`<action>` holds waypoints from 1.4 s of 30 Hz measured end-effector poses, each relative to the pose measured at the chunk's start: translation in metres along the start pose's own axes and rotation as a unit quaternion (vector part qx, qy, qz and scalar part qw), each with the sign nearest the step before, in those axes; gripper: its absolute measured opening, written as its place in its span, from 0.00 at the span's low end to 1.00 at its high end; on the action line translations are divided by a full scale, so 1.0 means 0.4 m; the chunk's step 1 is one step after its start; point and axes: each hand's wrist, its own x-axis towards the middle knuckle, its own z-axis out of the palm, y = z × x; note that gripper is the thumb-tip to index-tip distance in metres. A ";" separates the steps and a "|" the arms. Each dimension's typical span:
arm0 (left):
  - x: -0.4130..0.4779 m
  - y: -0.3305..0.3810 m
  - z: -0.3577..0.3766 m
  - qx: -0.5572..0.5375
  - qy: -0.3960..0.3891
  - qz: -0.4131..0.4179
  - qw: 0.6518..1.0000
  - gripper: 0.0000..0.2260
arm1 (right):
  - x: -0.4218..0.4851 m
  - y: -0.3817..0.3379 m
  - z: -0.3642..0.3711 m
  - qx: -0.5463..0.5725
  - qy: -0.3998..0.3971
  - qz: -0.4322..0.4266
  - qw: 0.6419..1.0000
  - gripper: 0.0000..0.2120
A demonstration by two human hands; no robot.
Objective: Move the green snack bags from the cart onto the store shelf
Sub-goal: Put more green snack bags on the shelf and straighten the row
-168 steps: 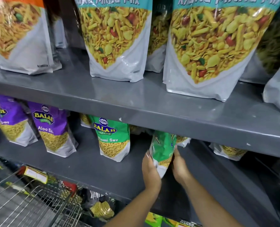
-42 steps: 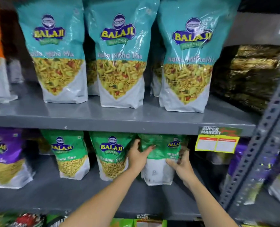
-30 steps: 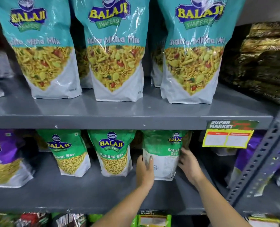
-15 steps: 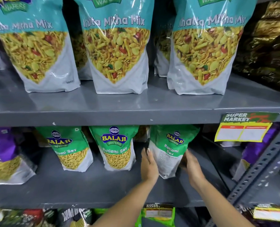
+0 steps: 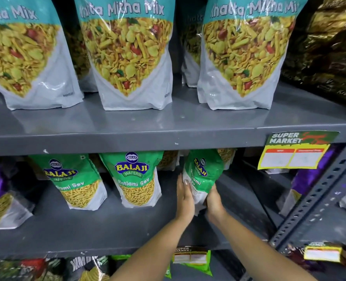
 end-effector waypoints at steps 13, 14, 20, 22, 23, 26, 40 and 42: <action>-0.155 0.003 0.023 -0.012 0.067 -0.012 0.998 0.55 | 0.072 -0.120 0.010 -0.010 -0.013 0.018 1.000 0.15; -0.145 0.000 0.013 -0.006 0.060 -0.017 0.998 0.53 | 0.068 -0.112 0.014 -0.001 0.004 0.036 0.999 0.19; -0.008 0.032 -0.046 -0.075 0.059 -0.051 0.994 0.18 | -0.027 -0.067 0.018 0.014 0.053 0.016 0.998 0.24; 0.025 0.078 -0.052 -0.084 0.046 -0.053 0.994 0.13 | -0.046 -0.037 0.005 -0.012 0.065 -0.004 0.998 0.21; 0.033 0.090 -0.055 -0.091 0.034 -0.065 0.993 0.14 | -0.053 -0.024 -0.003 -0.029 0.070 -0.013 0.997 0.19; 0.045 0.095 -0.057 -0.115 0.052 -0.124 0.984 0.17 | -0.063 -0.018 -0.019 -0.059 0.088 -0.015 0.994 0.14; -0.011 0.085 -0.122 0.208 -0.085 0.059 0.973 0.44 | -0.032 -0.312 -0.017 -0.094 0.054 -0.160 0.981 0.18; -0.015 0.086 -0.114 0.237 -0.081 0.062 0.966 0.48 | -0.032 -0.312 -0.026 -0.103 0.052 -0.165 0.979 0.16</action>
